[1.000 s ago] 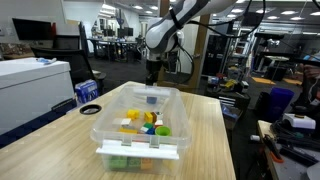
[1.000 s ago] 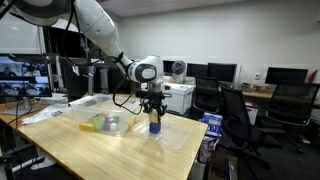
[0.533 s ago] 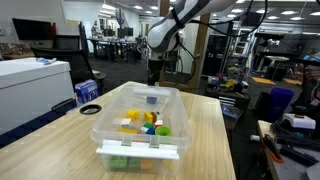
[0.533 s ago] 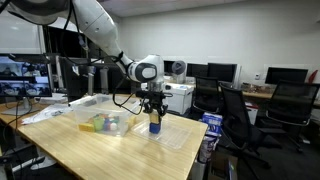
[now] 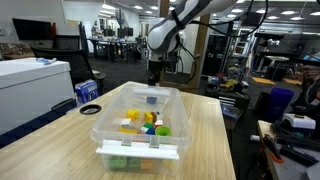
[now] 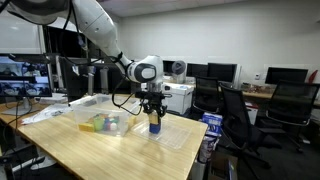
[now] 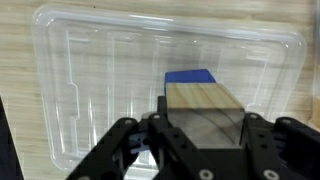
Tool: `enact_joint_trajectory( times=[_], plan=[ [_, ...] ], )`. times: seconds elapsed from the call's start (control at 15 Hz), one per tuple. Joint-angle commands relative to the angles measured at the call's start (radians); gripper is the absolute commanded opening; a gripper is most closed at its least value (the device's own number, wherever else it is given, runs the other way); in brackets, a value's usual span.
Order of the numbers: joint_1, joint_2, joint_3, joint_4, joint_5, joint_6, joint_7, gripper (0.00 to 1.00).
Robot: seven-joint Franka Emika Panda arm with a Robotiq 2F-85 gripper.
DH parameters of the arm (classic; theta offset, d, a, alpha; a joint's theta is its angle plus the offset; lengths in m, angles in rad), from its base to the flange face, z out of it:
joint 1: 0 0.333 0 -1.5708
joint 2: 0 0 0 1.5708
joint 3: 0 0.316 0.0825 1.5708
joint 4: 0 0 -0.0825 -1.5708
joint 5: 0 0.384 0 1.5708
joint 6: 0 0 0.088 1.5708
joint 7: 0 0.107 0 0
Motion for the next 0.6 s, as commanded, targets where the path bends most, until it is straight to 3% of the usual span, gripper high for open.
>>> enact_joint_trajectory(
  times=[0.0,0.53],
  plan=[
    [0.008,-0.036,-0.012,-0.035,-0.029,0.006,0.008,0.31],
    [0.004,-0.030,-0.007,-0.026,-0.038,0.009,-0.004,0.31]
  ],
)
